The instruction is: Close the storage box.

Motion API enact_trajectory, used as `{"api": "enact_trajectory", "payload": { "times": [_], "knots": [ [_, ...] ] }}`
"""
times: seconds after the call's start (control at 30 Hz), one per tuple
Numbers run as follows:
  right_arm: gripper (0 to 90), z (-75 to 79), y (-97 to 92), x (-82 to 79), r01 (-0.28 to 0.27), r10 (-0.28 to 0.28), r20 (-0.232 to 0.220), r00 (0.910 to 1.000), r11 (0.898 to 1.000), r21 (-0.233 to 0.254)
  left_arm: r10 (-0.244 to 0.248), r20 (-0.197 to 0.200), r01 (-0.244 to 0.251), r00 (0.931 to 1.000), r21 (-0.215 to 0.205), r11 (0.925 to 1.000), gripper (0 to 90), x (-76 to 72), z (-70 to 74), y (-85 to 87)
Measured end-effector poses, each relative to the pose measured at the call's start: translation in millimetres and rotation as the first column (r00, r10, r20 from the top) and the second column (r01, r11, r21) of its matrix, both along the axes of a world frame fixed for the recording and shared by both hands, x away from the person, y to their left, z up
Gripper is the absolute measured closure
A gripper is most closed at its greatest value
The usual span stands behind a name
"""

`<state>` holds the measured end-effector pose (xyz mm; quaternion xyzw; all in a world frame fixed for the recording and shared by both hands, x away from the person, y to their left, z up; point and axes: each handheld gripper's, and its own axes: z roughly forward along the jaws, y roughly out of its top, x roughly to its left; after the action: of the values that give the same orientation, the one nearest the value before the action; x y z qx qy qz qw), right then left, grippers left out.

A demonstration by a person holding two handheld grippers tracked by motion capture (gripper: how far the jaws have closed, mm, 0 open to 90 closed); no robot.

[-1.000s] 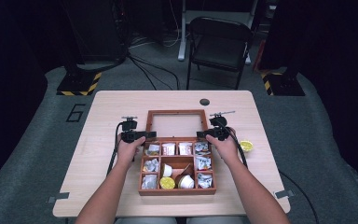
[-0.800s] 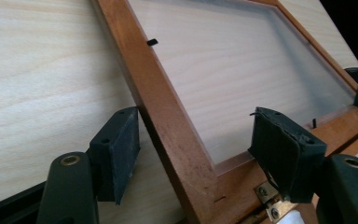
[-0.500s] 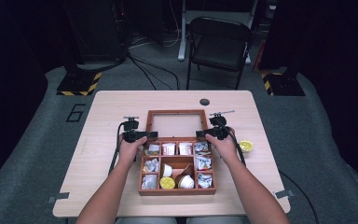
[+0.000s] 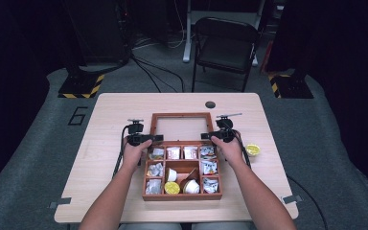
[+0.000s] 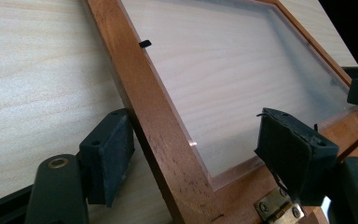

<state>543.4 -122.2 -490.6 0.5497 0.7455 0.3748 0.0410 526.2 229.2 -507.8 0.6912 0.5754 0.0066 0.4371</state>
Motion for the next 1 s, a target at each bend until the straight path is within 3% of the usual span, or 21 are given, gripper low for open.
{"api": "enact_trajectory", "payload": {
  "times": [0.3,0.5,0.8,1.0],
  "knots": [
    [25.9,-1.8,-0.6,3.3,-0.003,0.003,-0.006,1.0,1.0,0.011,-0.004,-0.004,0.003,1.0,-0.013,0.9999,25.3,3.7,-2.1,-1.2],
    [26.4,-4.8,-1.0,5.1,0.015,-0.013,-0.042,0.999,0.998,0.064,0.0,-0.002,0.0,1.0,-0.019,0.9998,24.9,4.0,-2.9,-2.0],
    [25.9,-4.4,0.2,7.1,0.013,-0.011,-0.04,0.9992,0.999,0.051,-0.009,-0.003,0.009,1.0,-0.024,0.9997,25.2,4.5,-2.4,-0.7],
    [29.6,-0.5,-0.3,6.6,0.017,-0.016,-0.023,0.9996,0.999,0.048,0.007,0.011,-0.007,0.9999,-0.021,0.9998,30.9,3.7,2.1,1.1]
  ]
}}
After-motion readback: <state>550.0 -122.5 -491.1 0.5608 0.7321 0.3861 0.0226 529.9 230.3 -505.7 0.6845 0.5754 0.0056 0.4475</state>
